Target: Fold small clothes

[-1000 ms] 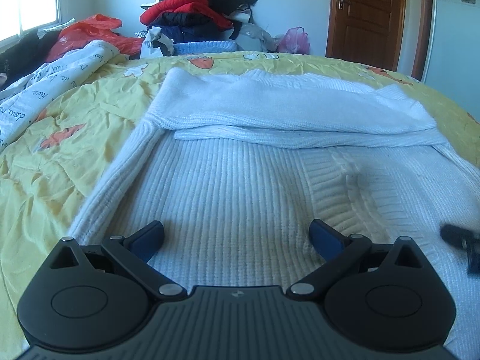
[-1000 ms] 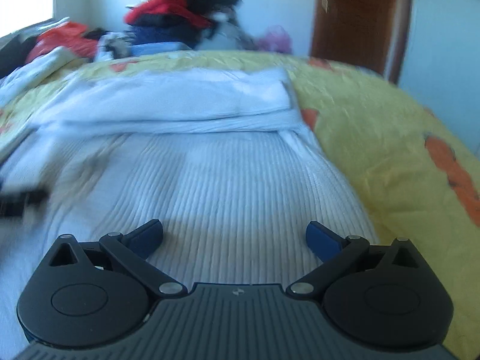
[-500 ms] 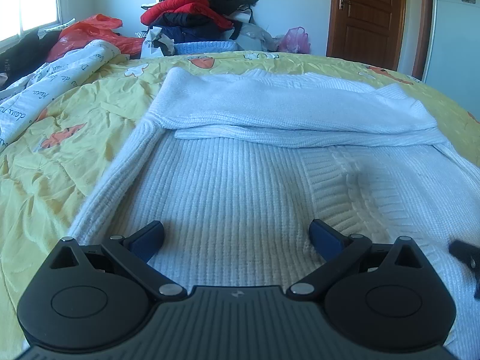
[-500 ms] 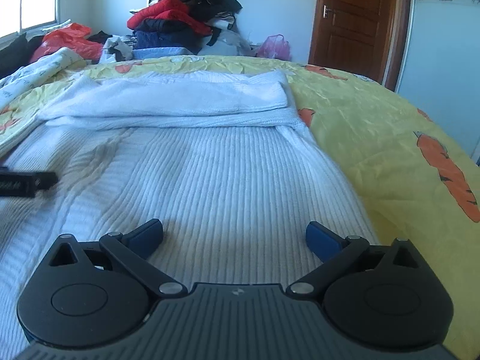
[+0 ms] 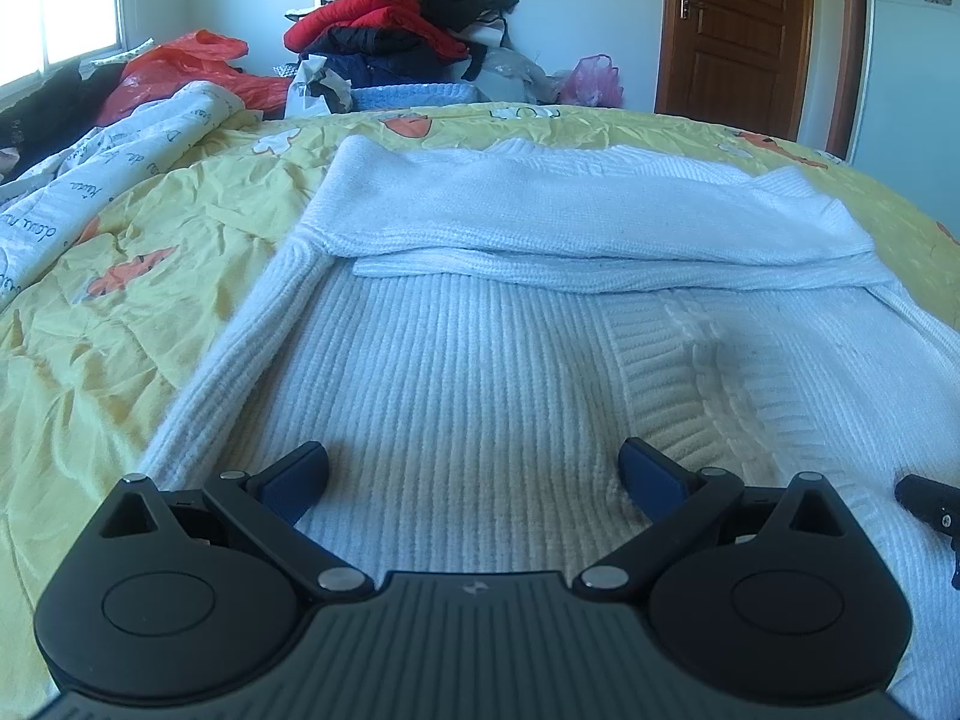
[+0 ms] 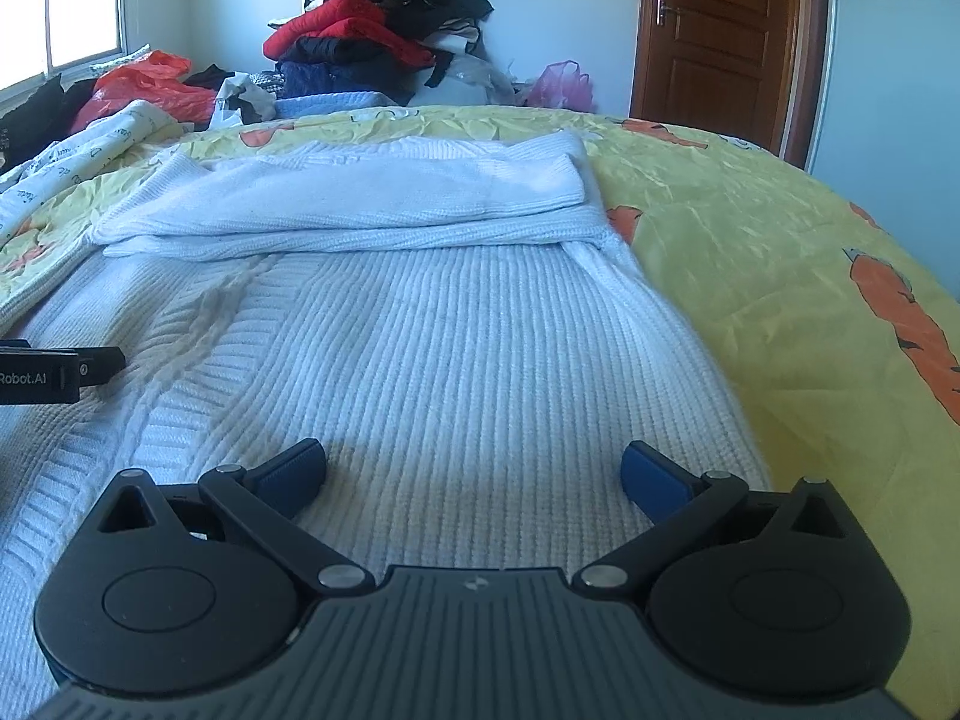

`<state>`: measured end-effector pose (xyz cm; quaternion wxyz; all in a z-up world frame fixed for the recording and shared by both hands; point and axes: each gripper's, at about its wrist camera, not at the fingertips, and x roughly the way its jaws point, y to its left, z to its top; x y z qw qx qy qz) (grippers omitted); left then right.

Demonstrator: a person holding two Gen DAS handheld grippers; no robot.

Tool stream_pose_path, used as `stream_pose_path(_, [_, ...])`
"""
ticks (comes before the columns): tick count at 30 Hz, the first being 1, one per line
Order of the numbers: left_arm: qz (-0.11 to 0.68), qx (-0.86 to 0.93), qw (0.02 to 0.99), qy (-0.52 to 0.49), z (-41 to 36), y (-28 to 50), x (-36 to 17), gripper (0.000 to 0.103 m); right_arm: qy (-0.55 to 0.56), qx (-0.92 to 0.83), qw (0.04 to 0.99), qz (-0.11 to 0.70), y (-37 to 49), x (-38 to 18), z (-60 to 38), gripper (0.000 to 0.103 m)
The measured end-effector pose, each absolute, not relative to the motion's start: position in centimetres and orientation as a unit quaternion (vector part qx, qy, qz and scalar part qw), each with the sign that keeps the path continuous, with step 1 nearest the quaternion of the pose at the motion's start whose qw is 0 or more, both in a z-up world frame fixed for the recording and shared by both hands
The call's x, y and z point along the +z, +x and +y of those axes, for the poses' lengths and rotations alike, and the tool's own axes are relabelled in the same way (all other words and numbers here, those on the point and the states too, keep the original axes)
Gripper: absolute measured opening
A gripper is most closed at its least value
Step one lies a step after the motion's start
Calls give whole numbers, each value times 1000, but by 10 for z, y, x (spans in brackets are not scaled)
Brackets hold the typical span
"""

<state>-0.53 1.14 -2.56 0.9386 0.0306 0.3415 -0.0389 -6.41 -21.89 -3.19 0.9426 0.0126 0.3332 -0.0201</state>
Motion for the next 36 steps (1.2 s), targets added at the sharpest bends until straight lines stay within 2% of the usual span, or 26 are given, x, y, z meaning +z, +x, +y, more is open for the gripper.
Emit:
stream_pose_path(8, [338,-27,940,45,14,-61,-24,103,4,-24,941,338,-71,-30,-215,102])
stream_pose_path(17, [299,-49,952,40,38,-136,-32,103,-9,4,948,319,-134,-34,-220,102])
stream_pose_path(26, [321,-44,945,44,67,-175,-16,103,-23,52,950,307,-185,-12,-235,102])
stream_pose_path(30, [317,-44,947,30,91,-187,-14,103,23,41,960,277,-219,4,-271,103])
stream_pose_path(36, [311,-6,950,12,118,-182,-5,103,149,0,947,286,-234,-1,-334,102])
